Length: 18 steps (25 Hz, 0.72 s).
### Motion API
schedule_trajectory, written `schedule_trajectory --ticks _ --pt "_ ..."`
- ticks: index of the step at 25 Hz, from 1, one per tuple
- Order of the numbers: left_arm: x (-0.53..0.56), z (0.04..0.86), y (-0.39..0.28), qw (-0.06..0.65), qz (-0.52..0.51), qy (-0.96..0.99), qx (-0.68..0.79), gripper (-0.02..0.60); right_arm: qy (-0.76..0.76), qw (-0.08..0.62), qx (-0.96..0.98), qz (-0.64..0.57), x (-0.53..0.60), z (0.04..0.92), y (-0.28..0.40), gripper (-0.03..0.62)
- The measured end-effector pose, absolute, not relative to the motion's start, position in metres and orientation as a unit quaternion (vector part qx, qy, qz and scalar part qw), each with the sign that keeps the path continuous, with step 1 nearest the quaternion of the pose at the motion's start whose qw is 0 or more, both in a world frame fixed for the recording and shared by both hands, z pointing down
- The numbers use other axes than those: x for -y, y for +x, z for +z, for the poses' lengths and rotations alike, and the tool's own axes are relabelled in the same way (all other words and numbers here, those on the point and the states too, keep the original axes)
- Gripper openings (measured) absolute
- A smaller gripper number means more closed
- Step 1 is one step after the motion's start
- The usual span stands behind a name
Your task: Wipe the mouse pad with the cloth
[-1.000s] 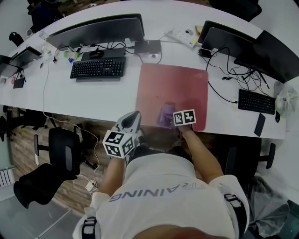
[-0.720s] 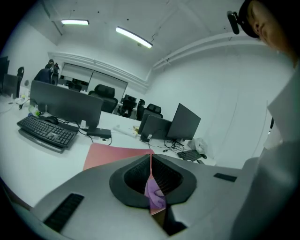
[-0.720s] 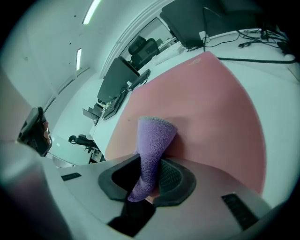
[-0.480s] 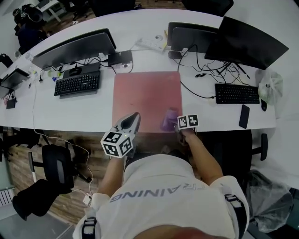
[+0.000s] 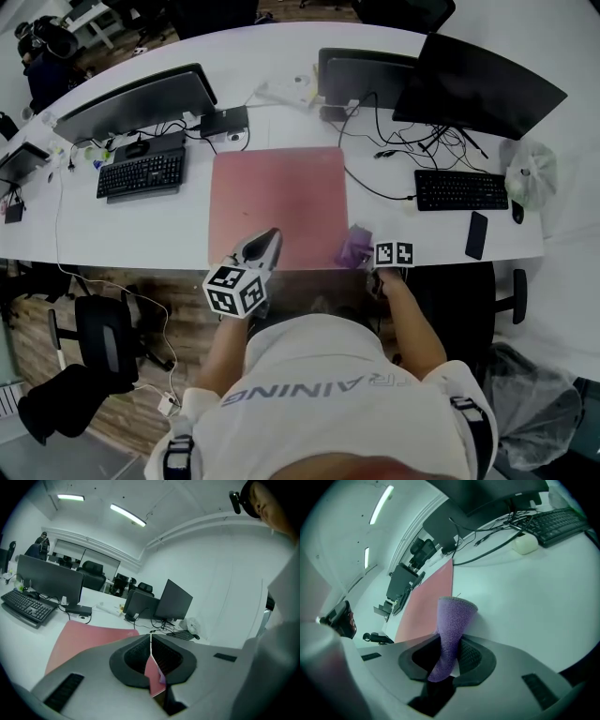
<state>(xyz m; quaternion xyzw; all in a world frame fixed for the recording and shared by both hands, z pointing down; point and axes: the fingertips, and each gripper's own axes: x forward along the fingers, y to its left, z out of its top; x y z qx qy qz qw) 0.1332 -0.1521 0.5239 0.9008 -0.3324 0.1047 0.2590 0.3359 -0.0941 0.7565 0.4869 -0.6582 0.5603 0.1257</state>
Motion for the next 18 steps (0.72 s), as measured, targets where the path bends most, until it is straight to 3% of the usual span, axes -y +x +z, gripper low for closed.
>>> schedule_trajectory --ticks 10,18 --pt "0.169 0.513 0.107 0.246 0.078 0.907 0.334 0.032 0.593 0.101 0.626 0.497 0.087 0.733 0.397 0.103" --pt "0.207 0.482 0.045 0.197 0.072 0.91 0.357 0.032 0.664 0.033 0.664 0.342 0.157 0.617 0.355 0.101"
